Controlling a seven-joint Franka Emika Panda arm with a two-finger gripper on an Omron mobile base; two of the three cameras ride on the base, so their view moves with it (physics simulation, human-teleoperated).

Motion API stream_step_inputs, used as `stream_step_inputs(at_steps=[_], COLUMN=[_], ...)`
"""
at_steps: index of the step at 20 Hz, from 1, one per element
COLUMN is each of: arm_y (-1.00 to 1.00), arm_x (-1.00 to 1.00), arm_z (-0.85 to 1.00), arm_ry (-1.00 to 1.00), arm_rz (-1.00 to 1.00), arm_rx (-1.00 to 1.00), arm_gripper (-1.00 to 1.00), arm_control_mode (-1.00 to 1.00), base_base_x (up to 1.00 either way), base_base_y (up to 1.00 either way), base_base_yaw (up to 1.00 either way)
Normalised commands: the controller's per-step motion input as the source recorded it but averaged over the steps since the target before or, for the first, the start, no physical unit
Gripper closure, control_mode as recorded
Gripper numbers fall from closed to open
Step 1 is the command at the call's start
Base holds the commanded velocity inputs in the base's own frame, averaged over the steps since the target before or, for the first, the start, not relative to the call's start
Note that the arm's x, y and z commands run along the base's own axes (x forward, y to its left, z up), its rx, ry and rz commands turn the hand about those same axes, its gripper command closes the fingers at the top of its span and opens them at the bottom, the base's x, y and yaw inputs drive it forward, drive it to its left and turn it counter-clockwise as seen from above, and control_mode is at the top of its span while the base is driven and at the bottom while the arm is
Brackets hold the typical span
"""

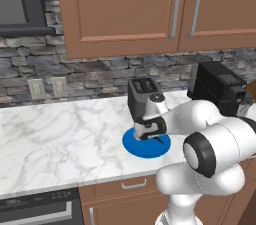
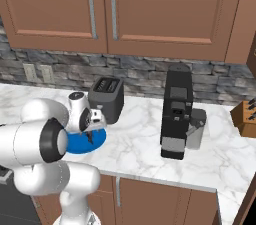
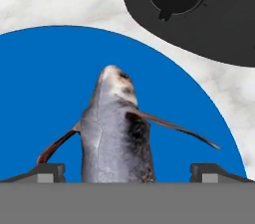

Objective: Place the fish on the rack of the oven, and slide the rack back inside. Close the oven door.

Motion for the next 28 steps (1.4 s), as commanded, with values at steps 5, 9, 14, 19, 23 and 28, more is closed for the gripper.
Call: stream_step_inputs(at_steps=[5,9,14,19,23,28], arm_y=[0.03,0.0,-0.01,-0.12,-0.11,-0.24], arm_x=[0.1,0.0,-0.61,-0.97,-0.9,-0.61], arm_z=[-0.21,-0.04,0.26,0.8,1.0,1.0], arm_ry=[0.0,0.0,-0.14,-0.26,-0.28,-0.13], arm_rz=[0.0,0.0,0.0,0.03,0.0,0.0], arm_rx=[-0.01,0.0,0.0,0.0,0.0,0.07], arm_gripper=[1.0,1.0,1.0,1.0,1.0,1.0], arm_control_mode=[-1.0,-1.0,-1.0,-1.0,-1.0,-1.0], base_base_x=[0.0,0.0,0.0,0.0,0.0,0.0], base_base_y=[0.0,0.0,0.0,0.0,0.0,0.0], base_base_yaw=[0.0,0.0,0.0,0.0,0.0,0.0])
